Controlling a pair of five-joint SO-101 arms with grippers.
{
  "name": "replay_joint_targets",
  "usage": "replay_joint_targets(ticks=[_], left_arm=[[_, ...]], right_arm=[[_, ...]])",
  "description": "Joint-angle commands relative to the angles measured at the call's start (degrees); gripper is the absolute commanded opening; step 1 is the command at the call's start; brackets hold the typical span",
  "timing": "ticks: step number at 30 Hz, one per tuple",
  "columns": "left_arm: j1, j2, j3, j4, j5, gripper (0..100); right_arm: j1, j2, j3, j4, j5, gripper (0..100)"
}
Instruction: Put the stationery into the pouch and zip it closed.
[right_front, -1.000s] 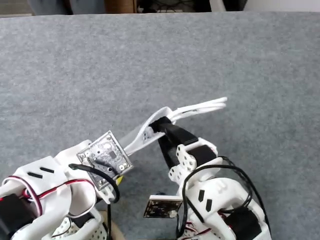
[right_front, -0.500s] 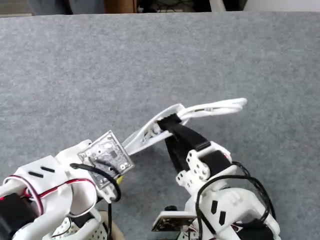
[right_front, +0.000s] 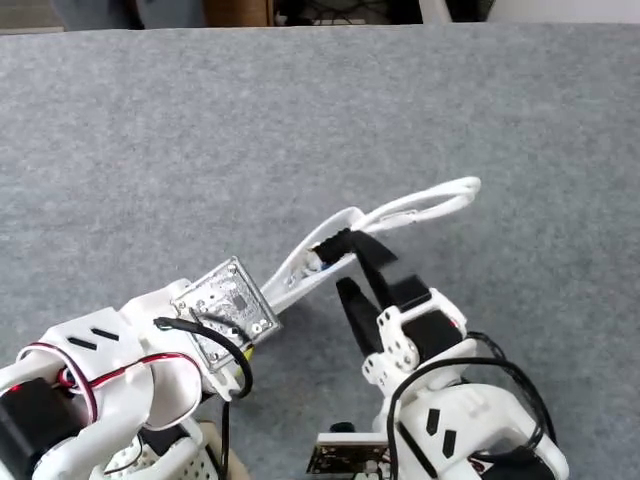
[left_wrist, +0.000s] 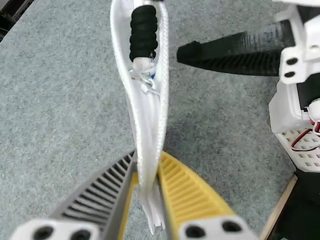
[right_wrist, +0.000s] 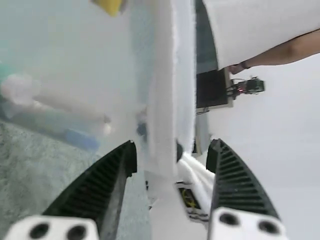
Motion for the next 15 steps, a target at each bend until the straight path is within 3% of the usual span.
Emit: replay_joint_targets(ticks=[1, 15], left_arm=[[0.48, 0.26, -0.13, 0.26, 0.0, 3], [0.48, -0.09, -0.13, 0.97, 0.09, 3]], right_arm=[[0.62, -6.73, -2.59, -5.19, 0.62, 24.0], [3.25, -6.29, -1.89, -10.29, 0.35, 24.0]])
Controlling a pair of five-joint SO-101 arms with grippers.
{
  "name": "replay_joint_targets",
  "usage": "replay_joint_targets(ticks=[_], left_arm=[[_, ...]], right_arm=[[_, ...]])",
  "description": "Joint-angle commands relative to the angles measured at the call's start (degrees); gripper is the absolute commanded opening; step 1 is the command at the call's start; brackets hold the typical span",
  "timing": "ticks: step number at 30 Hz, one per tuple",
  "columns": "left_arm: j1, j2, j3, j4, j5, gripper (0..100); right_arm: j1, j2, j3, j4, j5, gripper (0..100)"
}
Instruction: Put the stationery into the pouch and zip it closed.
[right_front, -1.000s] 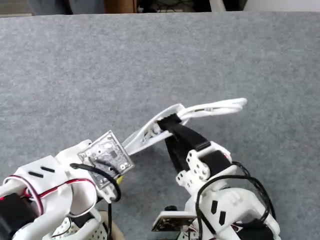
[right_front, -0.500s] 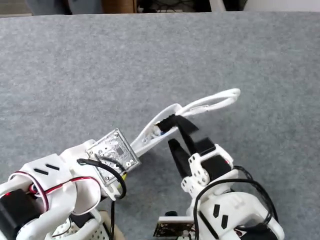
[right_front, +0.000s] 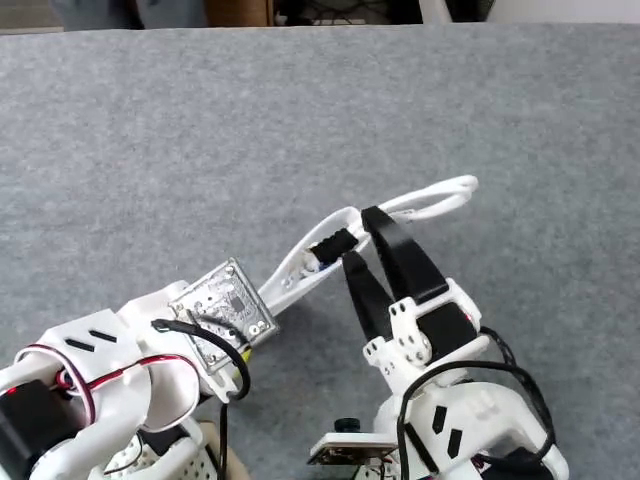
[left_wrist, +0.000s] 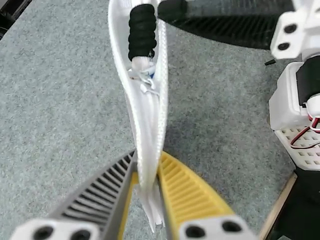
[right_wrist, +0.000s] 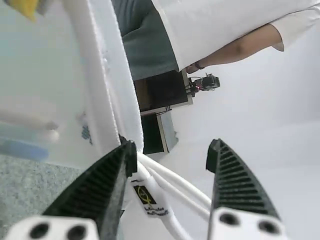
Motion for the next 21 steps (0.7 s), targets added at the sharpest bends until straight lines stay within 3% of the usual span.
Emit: replay_joint_targets(ticks=[1, 5, 10, 21], left_arm=[[0.48, 0.0, -0.13, 0.35, 0.0, 3], [-0.57, 0.44, -0.13, 0.26, 0.09, 3], [-6.9, 0.44, -0.13, -0.62, -0.18, 3], [-7.08, 0.09, -0.22, -0.26, -1.41, 3]], right_arm=[[0.88, -6.29, -1.8, -1.49, 0.35, 24.0], [1.58, -5.85, -1.71, -5.71, 0.35, 24.0], [7.91, -1.8, 1.63, -10.02, 0.35, 24.0], [9.49, -0.31, 10.33, -16.97, 0.35, 24.0]])
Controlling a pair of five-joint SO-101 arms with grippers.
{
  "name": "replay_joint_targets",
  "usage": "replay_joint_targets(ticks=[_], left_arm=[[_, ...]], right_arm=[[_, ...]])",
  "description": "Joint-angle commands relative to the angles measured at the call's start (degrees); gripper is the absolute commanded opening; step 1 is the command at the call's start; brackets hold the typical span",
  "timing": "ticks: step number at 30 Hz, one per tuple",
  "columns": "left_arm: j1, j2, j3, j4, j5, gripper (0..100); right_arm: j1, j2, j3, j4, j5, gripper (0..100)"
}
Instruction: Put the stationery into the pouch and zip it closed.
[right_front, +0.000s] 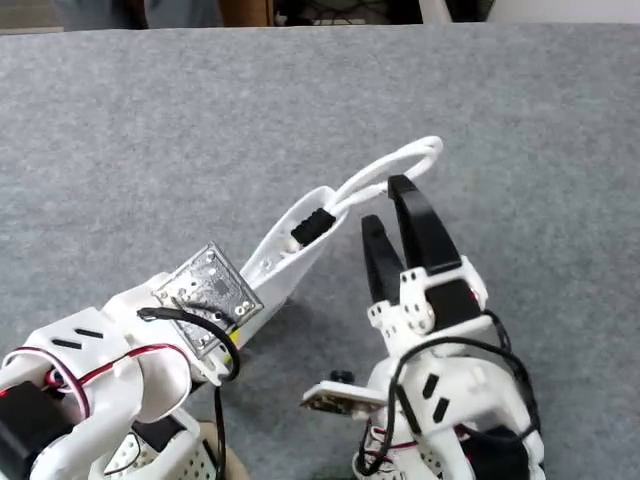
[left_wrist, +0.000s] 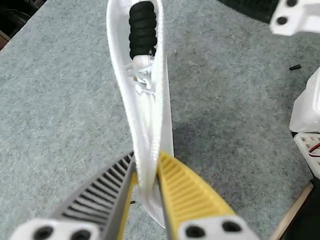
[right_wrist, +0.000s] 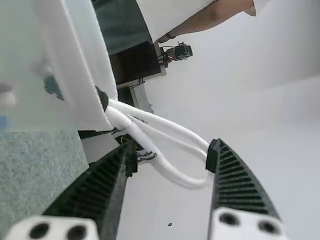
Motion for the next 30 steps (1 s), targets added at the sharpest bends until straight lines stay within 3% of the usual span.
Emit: replay_joint_targets(ticks=[1, 10, 17, 22, 30], left_arm=[[-0.57, 0.09, -0.31, -0.18, -0.35, 3], [-0.48, 0.26, -0.75, 0.35, -0.26, 3], [-0.48, 0.53, -0.75, 0.35, -0.26, 3], [-0.48, 0.53, -0.57, 0.26, -0.26, 3], [-0.48, 0.0, -1.8, 0.35, -0.18, 3]], right_arm=[[1.14, -0.31, 2.77, -3.78, 0.35, 24.0], [3.43, -0.48, 13.05, -17.32, 0.35, 23.7], [3.43, -0.84, 17.27, -24.97, 0.35, 0.8], [3.69, -0.92, 16.92, -26.64, 0.35, 1.3], [11.16, -1.01, 16.92, -26.64, 0.35, 1.2]])
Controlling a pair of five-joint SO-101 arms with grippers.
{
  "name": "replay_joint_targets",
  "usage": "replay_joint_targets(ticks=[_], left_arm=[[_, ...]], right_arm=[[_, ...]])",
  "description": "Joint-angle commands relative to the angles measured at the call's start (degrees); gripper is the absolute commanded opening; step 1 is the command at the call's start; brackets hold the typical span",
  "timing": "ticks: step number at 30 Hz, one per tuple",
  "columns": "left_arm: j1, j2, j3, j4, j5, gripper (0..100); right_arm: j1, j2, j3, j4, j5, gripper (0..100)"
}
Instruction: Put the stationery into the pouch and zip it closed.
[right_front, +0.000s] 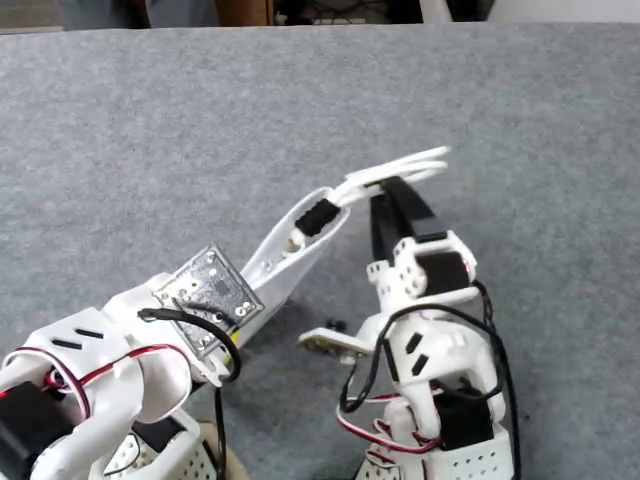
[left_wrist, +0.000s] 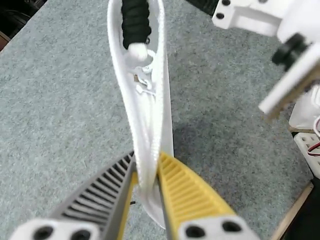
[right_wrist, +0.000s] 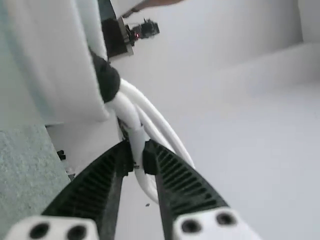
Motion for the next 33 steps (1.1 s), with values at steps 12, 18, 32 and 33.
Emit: replay_joint_targets(ticks=[12, 18, 32, 33], left_arm=[[-1.01, 0.09, -0.22, 0.26, -0.09, 3], [-1.1, 0.0, 2.68, -0.62, 0.0, 3], [-1.1, -2.02, 2.68, 0.26, 1.49, 3], [-1.1, -3.16, 2.68, 0.26, 1.49, 3]], right_arm=[[10.73, -1.01, -0.31, -9.05, 0.35, 1.2], [13.19, -0.92, -0.57, -11.34, 0.35, 1.2], [19.34, -0.4, 0.22, -11.52, 0.35, 1.2], [19.69, -0.4, 0.75, -11.52, 0.35, 1.2]])
